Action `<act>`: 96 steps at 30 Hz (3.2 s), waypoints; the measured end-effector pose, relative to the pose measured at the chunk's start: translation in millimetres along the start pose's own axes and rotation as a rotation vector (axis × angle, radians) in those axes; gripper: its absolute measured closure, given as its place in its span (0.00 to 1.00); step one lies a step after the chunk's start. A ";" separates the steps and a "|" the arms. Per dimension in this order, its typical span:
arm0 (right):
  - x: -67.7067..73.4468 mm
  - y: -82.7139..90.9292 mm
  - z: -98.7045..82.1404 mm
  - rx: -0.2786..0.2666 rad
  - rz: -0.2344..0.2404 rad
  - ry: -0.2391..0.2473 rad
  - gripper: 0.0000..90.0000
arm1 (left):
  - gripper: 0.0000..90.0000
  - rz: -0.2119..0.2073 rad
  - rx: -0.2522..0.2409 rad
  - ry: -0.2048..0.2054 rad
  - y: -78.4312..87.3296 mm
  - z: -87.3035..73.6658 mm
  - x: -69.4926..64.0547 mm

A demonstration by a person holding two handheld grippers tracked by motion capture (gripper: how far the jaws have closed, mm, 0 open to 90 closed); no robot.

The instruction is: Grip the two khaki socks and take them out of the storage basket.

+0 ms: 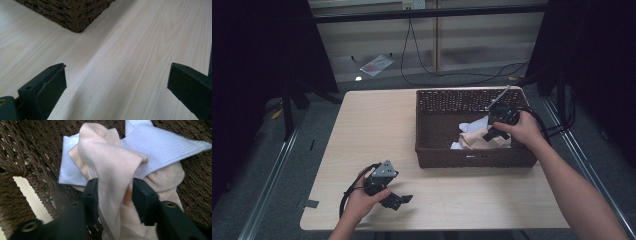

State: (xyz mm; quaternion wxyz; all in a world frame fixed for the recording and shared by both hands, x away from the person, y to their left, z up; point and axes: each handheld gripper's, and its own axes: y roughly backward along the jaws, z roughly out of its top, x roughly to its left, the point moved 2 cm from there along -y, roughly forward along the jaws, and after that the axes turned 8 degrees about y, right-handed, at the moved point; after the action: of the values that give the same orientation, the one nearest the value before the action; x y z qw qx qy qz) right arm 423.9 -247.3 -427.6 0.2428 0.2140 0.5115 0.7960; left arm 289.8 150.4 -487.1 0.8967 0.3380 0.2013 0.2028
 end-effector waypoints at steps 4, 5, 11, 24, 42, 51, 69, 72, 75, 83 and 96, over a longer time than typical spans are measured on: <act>0.3 -4.1 2.0 0.010 0.001 -0.005 0.80 | 0.02 0.004 0.004 -0.001 0.2 0.2 -0.1; 0.1 -4.0 2.5 0.007 0.005 0.002 0.88 | 0.02 0.005 0.004 0.001 0.4 0.1 -0.1; -0.6 2.9 3.1 -0.009 0.014 0.004 0.97 | 0.02 0.001 -0.002 0.001 0.2 0.1 0.2; 1.8 46.8 11.6 -0.016 -0.002 0.029 0.98 | 0.02 0.002 0.004 0.003 -0.2 0.3 -0.2; 16.2 90.5 19.5 -0.035 0.012 0.099 0.99 | 0.02 0.000 0.003 0.003 -1.5 0.2 -0.9; 26.9 115.9 18.5 -0.056 0.025 0.138 0.98 | 0.02 0.002 0.002 0.004 -1.2 0.2 -1.2; 55.6 144.2 16.3 -0.096 0.099 0.239 0.98 | 0.02 -0.001 0.000 0.006 -1.6 0.1 -2.2; 62.0 148.3 14.3 -0.101 0.106 0.262 0.98 | 0.02 -0.001 0.000 0.007 -1.6 0.2 -2.1; 68.3 150.4 10.5 -0.109 0.131 0.292 0.98 | 0.02 0.000 0.011 0.000 -1.8 0.2 -2.1; 85.9 147.0 3.9 -0.105 0.169 0.349 0.98 | 0.02 -0.005 0.009 0.000 -3.3 0.1 -2.4; 102.9 122.0 2.1 -0.069 0.215 0.400 0.97 | 0.02 -0.004 0.008 0.003 -2.6 0.1 -2.3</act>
State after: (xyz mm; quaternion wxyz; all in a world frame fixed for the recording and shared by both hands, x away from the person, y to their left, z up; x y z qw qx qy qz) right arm 323.4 -227.3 -305.3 0.0575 0.0967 0.4963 0.8608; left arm 288.5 147.4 -488.4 0.8955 0.3410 0.2039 0.2007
